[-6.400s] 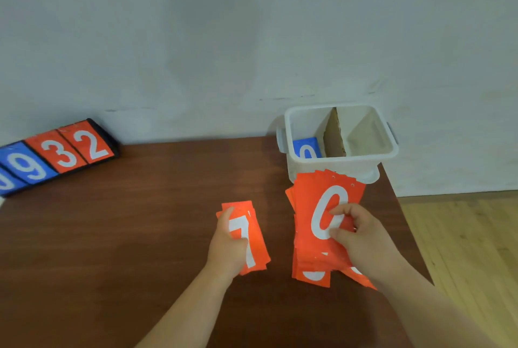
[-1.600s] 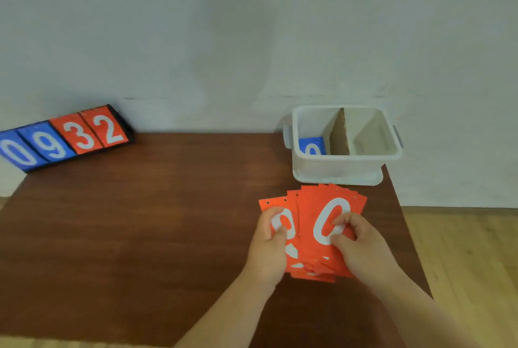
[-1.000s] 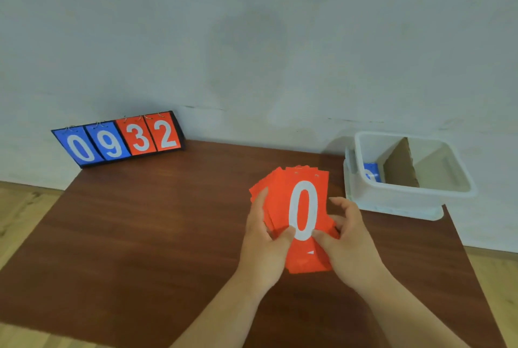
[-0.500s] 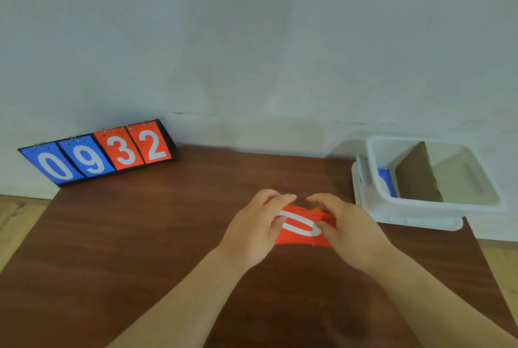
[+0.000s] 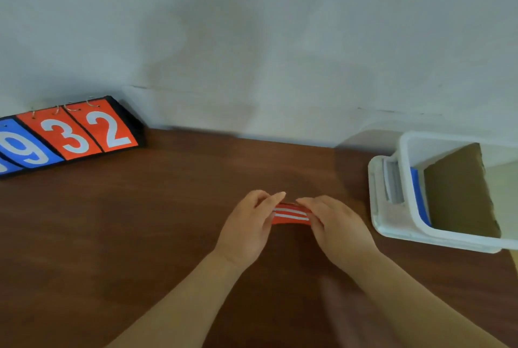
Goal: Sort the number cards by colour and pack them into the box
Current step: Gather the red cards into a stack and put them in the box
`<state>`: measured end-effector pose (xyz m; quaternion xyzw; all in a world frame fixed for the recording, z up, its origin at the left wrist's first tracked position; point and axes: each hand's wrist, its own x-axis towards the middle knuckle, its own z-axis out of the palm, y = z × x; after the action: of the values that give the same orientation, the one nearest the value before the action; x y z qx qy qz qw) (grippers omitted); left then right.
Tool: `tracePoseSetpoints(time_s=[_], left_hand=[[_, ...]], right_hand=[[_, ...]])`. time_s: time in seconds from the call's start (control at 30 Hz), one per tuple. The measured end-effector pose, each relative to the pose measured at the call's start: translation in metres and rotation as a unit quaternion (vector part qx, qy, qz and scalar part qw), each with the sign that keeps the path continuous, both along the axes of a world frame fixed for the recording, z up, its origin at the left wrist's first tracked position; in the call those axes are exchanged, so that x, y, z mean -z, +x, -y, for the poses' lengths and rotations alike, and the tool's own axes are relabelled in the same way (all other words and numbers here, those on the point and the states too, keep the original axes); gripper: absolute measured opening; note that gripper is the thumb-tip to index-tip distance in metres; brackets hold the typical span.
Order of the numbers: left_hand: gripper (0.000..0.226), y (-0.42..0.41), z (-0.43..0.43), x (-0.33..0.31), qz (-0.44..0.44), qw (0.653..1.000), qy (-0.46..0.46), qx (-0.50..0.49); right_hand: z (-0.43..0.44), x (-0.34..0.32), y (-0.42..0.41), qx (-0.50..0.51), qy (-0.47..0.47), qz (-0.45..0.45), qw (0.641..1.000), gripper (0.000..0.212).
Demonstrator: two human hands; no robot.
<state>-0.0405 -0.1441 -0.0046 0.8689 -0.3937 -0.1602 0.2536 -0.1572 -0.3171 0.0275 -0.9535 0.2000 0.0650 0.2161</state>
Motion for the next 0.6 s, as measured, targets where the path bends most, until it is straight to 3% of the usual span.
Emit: tracePoseSetpoints(time_s=[0.17,0.33,0.47,0.6], left_hand=[[0.050,0.001,0.003,0.022,-0.035,0.997,0.049,-0.048],[0.048,0.003,0.006,0.020,-0.041,0.997,0.029,-0.052],[0.063,0.004,0.007,0.014,-0.017,1.000,0.007,-0.005],[0.053,0.000,0.014,0.002,0.020,0.998,0.050,0.020]], right_hand=[[0.011,0.027,-0.005,0.010,0.012,-0.045,0.999,0.048],[0.016,0.029,-0.006,0.012,0.035,-0.045,0.998,0.047],[0.015,0.028,-0.006,0.016,0.043,-0.040,0.998,0.047],[0.008,0.027,-0.010,0.041,0.064,-0.026,0.997,0.059]])
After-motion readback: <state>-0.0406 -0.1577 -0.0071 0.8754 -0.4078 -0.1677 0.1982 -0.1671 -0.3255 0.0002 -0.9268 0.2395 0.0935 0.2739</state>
